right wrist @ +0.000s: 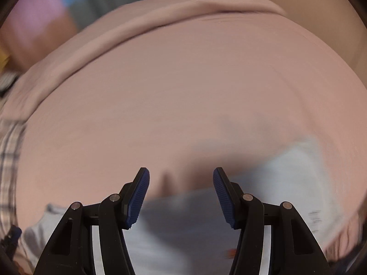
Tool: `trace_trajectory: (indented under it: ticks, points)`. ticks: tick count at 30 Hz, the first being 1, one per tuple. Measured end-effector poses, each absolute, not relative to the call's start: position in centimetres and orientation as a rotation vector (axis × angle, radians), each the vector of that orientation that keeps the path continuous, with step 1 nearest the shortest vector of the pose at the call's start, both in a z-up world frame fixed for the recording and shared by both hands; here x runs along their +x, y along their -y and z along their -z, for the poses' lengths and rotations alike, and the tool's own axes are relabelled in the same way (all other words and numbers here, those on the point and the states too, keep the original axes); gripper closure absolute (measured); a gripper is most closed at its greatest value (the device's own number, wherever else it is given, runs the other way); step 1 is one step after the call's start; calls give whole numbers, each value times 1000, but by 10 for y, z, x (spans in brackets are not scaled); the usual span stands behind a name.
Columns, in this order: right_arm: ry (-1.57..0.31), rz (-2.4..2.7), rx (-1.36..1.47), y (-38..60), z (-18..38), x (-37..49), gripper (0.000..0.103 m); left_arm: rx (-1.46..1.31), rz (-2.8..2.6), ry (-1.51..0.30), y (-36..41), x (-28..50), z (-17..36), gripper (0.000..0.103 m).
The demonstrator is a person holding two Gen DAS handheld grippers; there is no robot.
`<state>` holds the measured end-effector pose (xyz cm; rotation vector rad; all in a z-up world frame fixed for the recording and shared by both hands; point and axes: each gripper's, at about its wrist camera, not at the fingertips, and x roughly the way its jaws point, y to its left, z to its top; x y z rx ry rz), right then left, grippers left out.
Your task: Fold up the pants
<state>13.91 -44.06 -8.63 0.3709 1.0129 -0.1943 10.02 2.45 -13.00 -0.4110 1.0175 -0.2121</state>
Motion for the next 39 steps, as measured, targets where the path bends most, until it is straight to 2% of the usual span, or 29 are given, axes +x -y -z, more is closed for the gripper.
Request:
trace_trajectory:
  ticks: [1, 3, 11, 12, 13, 14, 15, 19, 22, 29, 32, 33, 34, 36, 39]
  points:
    - [-1011, 230, 374, 456, 88, 135, 46, -397, 221, -1041, -15, 109, 139, 74]
    - [-1010, 327, 364, 487, 93, 127, 46, -379, 222, -1083, -2, 121, 153, 76]
    - [-1003, 359, 453, 539, 112, 118, 46, -335, 199, -1145, 14, 136, 177, 76]
    - [-996, 349, 446, 539, 114, 118, 51, -344, 199, -1149, 13, 136, 177, 76]
    - [-987, 356, 435, 539, 113, 119, 71, -353, 199, -1150, 13, 135, 178, 75]
    - [-984, 376, 416, 538, 111, 120, 85, -360, 198, -1149, 12, 135, 179, 75]
    - [-984, 400, 387, 537, 111, 122, 94, -360, 195, -1147, 14, 134, 179, 74]
    - [-924, 409, 395, 528, 100, 119, 100, -326, 180, -1138, 19, 131, 178, 72]
    - [-889, 438, 450, 532, 96, 115, 101, -309, 163, -1139, 22, 135, 176, 72]
    - [-904, 419, 478, 536, 111, 115, 101, -311, 166, -1130, 23, 126, 167, 73]
    - [-899, 409, 507, 540, 102, 102, 96, -339, 216, -1116, 27, 104, 153, 63]
    - [-876, 414, 512, 543, 96, 91, 87, -344, 231, -1112, 29, 96, 150, 57]
    - [-861, 432, 507, 545, 91, 82, 68, -345, 249, -1109, 32, 88, 147, 55]
    - [-830, 471, 511, 551, 83, 58, 49, -345, 298, -1122, 39, 70, 145, 55]
    - [-821, 471, 549, 558, 83, 24, 49, -357, 346, -1162, 49, 52, 150, 55]
